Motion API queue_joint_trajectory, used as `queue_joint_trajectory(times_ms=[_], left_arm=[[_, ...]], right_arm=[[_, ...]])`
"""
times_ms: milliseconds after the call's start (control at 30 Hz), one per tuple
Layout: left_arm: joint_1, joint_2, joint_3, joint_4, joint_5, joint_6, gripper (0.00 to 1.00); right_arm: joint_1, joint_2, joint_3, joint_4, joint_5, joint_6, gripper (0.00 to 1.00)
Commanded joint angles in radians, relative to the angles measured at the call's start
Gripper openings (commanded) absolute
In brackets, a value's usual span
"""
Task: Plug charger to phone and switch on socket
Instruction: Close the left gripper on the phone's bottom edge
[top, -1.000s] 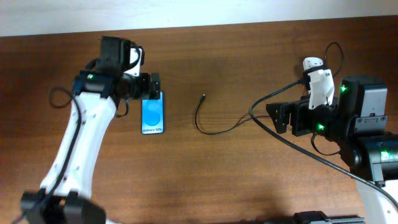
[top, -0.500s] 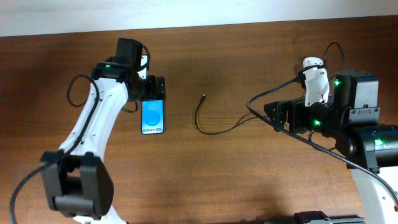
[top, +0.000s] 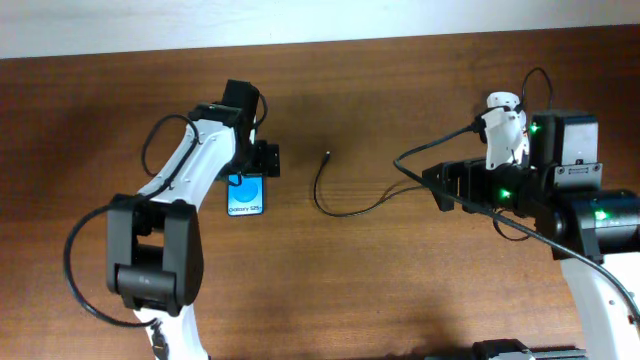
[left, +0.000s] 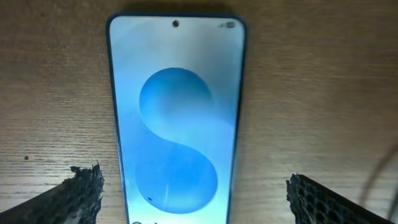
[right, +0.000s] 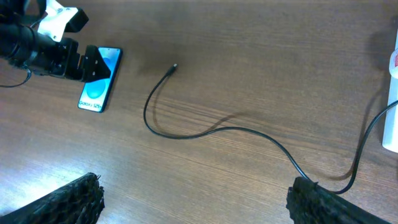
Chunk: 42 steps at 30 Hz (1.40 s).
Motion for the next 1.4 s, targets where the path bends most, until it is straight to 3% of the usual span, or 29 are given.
queue_joint_trajectory(times_ms=[0,867,1367], left_arm=[[0.001,0.011,0.017,0.0,-0.029,-0.021,0.99],[0.002,0.076,0.004,0.053,-0.028,0.063,0.99],[0.002,0.078,-0.031,0.07,-0.029,0.023,0.99]], right_arm=[[0.007,0.005,0.022,0.0,-0.013,-0.002,0.99],[0.007,0.008,0.022,-0.034,-0.013,-0.002,0.99],[0.007,0.008,0.022,-0.042,-0.013,-0.002,0.99]])
